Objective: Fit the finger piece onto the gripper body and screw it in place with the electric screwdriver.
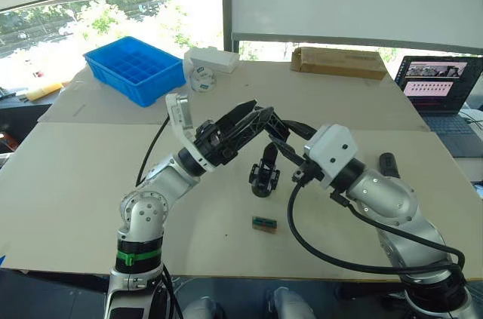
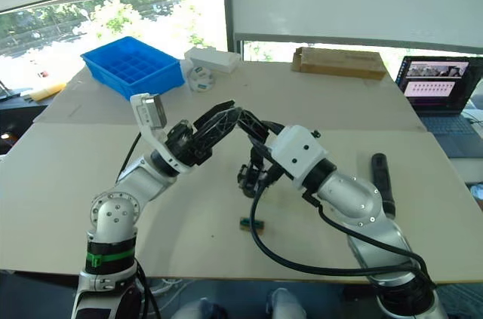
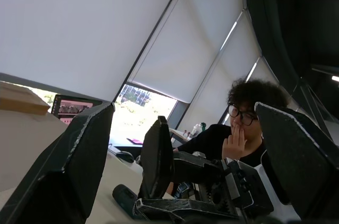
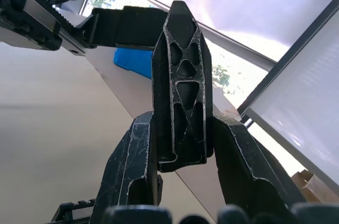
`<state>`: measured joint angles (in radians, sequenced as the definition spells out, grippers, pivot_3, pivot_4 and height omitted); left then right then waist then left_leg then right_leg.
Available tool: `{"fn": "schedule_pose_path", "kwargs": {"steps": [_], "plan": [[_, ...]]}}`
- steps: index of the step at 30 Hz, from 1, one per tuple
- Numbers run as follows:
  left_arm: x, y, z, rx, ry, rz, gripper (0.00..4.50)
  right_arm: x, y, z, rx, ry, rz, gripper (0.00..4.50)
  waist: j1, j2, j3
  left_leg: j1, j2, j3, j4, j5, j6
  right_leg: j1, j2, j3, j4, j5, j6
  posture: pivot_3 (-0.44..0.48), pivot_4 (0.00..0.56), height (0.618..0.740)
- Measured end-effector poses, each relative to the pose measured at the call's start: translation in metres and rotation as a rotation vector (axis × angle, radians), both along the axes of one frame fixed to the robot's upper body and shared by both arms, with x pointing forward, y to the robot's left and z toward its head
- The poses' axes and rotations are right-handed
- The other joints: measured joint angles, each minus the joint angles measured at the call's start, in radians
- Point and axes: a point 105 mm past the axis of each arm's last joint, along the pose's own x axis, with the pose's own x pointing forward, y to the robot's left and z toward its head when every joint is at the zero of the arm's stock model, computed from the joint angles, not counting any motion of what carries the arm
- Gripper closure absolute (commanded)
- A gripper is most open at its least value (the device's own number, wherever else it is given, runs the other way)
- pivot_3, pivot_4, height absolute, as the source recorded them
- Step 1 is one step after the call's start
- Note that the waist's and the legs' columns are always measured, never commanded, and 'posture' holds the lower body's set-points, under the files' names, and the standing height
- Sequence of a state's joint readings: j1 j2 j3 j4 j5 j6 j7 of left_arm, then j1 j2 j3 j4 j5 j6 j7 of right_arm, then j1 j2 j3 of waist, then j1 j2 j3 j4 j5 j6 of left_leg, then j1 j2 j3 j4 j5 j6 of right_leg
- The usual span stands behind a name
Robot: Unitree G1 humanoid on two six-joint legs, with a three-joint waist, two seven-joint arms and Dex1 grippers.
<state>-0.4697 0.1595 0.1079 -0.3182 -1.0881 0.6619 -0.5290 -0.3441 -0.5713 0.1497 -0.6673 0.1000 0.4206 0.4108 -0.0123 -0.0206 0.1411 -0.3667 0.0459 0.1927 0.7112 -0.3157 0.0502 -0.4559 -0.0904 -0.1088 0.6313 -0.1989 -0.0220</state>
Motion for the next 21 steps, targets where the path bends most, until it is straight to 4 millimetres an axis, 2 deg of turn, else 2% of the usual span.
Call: {"fn": "schedule_pose_path", "kwargs": {"steps": [5, 7, 9, 12, 16, 19, 20, 21], "plan": [[-0.0074, -0.0055, -0.0054, -0.008, 0.025, -0.017, 0.0, -0.001, 0.0031, -0.0023, -0.01, 0.009, 0.015, 3.38, 0.0, 0.0, 0.0, 0.0, 0.0, 0.0, 0.0, 0.0, 0.0, 0.0, 0.0, 0.0, 0.0, 0.0, 0.0, 0.0, 0.15, 0.74], [-0.0069, -0.0051, -0.0049, -0.011, 0.025, -0.011, 0.52, -0.0013, 0.0041, -0.003, -0.014, 0.009, 0.018, 3.38, 0.0, 0.0, 0.0, 0.0, 0.0, 0.0, 0.0, 0.0, 0.0, 0.0, 0.0, 0.0, 0.0, 0.0, 0.0, 0.0, 0.15, 0.74], [-0.0065, -0.0046, -0.0045, -0.014, 0.023, -0.006, 1.27, -0.0011, 0.0043, -0.0033, -0.014, 0.011, 0.017, 3.38, 0.0, 0.0, 0.0, 0.0, 0.0, 0.0, 0.0, 0.0, 0.0, 0.0, 0.0, 0.0, 0.0, 0.0, 0.0, 0.0, 0.15, 0.74], [-0.0049, -0.0033, -0.0052, -0.015, 0.027, 0.008, 2.74, -0.0041, 0.0062, -0.0014, -0.019, 0.0, 0.027, 3.38, 0.0, 0.0, 0.0, 0.0, 0.0, 0.0, 0.0, 0.0, 0.0, 0.0, 0.0, 0.0, 0.0, 0.0, 0.0, 0.0, 0.15, 0.74], [-0.0021, -0.0019, -0.0058, -0.018, 0.034, 0.029, 4.48, -0.007, 0.0079, 0.0018, -0.031, -0.021, 0.034, 3.38, 0.0, 0.0, 0.0, 0.0, 0.0, 0.0, 0.0, 0.0, 0.0, 0.0, 0.0, 0.0, 0.0, 0.0, 0.0, 0.0, 0.15, 0.74], [0.0003, -0.0022, -0.0073, -0.021, 0.042, 0.041, 4.5, -0.006, 0.0078, 0.0001, -0.033, -0.007, 0.032, 3.38, 0.0, 0.0, 0.0, 0.0, 0.0, 0.0, 0.0, 0.0, 0.0, 0.0, 0.0, 0.0, 0.0, 0.0, 0.0, 0.0, 0.15, 0.74], [0.0006, -0.0025, -0.0073, -0.025, 0.043, 0.043, 4.5, -0.0061, 0.0078, -0.0003, -0.034, -0.002, 0.036, 2.36, 0.001, 0.0, 0.0, 0.0, 0.0, 0.0, 0.0, 0.0, 0.0, 0.0, 0.0, 0.0, 0.0, 0.0, 0.0, 0.0, 0.15, 0.74], [0.0009, -0.0022, -0.0067, -0.033, 0.042, 0.045, 4.5, -0.0073, 0.0084, -0.0005, -0.029, 0.011, 0.054, 2.0, 0.001, 0.0, 0.0, 0.0, 0.0, 0.0, 0.0, 0.0, 0.0, 0.0, 0.0, 0.0, 0.0, 0.0, 0.0, 0.0, 0.15, 0.74]]}}
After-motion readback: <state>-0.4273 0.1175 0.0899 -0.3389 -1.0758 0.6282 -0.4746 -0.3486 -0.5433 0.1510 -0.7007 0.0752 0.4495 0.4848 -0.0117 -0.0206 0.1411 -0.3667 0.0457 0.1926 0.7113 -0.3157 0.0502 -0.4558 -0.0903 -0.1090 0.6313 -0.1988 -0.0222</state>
